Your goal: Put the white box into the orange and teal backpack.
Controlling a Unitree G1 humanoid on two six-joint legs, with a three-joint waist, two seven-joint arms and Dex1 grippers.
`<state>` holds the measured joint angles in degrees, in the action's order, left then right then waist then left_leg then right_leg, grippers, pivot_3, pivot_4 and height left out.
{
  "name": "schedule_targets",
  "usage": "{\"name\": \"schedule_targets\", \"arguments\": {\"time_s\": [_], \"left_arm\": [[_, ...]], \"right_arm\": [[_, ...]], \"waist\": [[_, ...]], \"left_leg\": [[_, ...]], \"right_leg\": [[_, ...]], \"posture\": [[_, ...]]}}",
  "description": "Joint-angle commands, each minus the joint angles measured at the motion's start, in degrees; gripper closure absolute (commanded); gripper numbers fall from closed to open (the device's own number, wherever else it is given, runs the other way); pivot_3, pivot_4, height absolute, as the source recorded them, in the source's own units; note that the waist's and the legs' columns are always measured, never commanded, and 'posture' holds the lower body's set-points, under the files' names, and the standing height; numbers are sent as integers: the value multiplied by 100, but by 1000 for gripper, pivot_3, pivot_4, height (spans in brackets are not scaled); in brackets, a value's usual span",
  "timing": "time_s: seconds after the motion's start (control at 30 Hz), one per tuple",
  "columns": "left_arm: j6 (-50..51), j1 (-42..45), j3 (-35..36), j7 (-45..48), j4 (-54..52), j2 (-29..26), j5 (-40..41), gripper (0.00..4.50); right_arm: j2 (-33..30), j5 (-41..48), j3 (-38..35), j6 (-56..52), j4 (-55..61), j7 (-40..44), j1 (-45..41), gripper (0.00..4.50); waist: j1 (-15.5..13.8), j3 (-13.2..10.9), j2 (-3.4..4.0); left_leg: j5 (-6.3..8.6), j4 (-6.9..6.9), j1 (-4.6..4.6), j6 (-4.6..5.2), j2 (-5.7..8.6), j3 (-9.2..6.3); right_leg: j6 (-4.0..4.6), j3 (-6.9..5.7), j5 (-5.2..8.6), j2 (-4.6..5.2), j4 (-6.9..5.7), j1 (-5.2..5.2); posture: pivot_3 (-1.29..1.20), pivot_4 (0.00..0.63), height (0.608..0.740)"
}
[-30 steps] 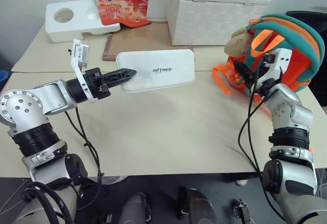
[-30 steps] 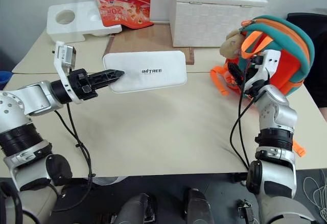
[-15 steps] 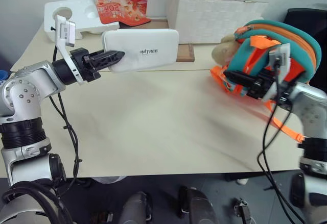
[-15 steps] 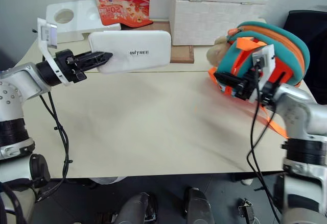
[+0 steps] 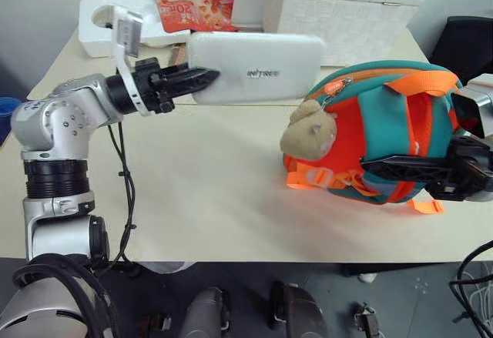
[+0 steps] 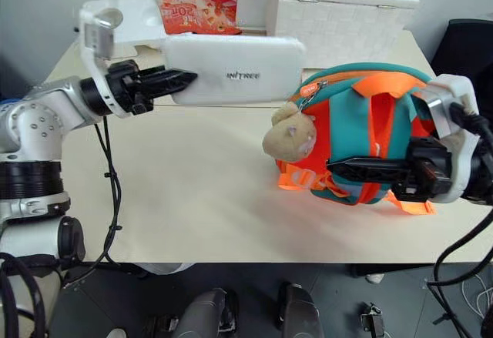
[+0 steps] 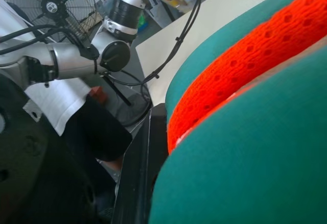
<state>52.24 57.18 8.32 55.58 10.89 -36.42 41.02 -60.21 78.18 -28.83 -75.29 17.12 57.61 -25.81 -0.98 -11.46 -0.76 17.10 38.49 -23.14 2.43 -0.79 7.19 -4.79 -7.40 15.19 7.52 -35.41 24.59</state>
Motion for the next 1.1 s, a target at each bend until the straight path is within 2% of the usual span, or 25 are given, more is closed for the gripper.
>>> {"name": "schedule_targets", "arguments": {"time_s": [0.03,0.13,0.27,0.43,0.63,0.77,0.97,1.1], "left_arm": [[-318,314,-35,393,-258,-30,50,3254],[-569,368,-137,571,-67,-114,-164,3254],[-596,917,120,939,532,-509,-119,3254],[-581,856,-62,1530,300,-778,-110,3254],[-1447,443,-570,1530,21,-530,-784,3254],[-1981,624,-695,1389,359,-190,-1124,3254],[-1956,812,-742,1828,534,-118,-1101,3254],[-1806,904,-944,2236,517,-65,-1081,3254]], "right_arm": [[-146,82,-230,122,35,-98,137,4458],[-157,-35,-247,229,78,-55,371,4458],[-130,-224,-281,412,123,23,725,4458],[-154,-590,-230,692,96,68,1051,4458],[-182,-896,-204,920,75,279,1337,4458],[-326,-687,-437,799,129,477,1363,4458],[-394,-354,-750,771,333,576,1466,4458],[-306,-188,-675,910,349,529,1330,4458]], "waist": [[-9,0,0],[-29,0,0],[-34,-4,-6],[-31,-5,-8],[-68,-6,-9],[-58,-6,-10],[-53,-6,-10],[-56,-6,-10]], "left_leg": [[2,6,-1,1,-1,-1],[3,7,-2,1,-3,-3],[3,18,-11,1,-3,-6],[10,22,-11,10,0,-3],[16,56,-14,21,2,-14],[20,57,-16,24,2,-15],[22,56,-21,28,1,-14],[23,60,-20,30,2,-12]], "right_leg": [[0,3,0,3,3,0],[0,5,0,3,17,0],[0,-7,0,-8,-6,1],[-2,-19,-1,-9,-4,-1],[-7,-8,-4,-2,2,-13],[-10,3,-6,2,3,-12],[-11,-10,-7,-3,-3,-12],[-16,-14,-9,-3,-3,-12]], "posture": [[0,150,740],[0,150,740],[0,150,740],[0,150,740],[0,150,740],[0,150,740],[0,150,740],[0,150,740]]}}
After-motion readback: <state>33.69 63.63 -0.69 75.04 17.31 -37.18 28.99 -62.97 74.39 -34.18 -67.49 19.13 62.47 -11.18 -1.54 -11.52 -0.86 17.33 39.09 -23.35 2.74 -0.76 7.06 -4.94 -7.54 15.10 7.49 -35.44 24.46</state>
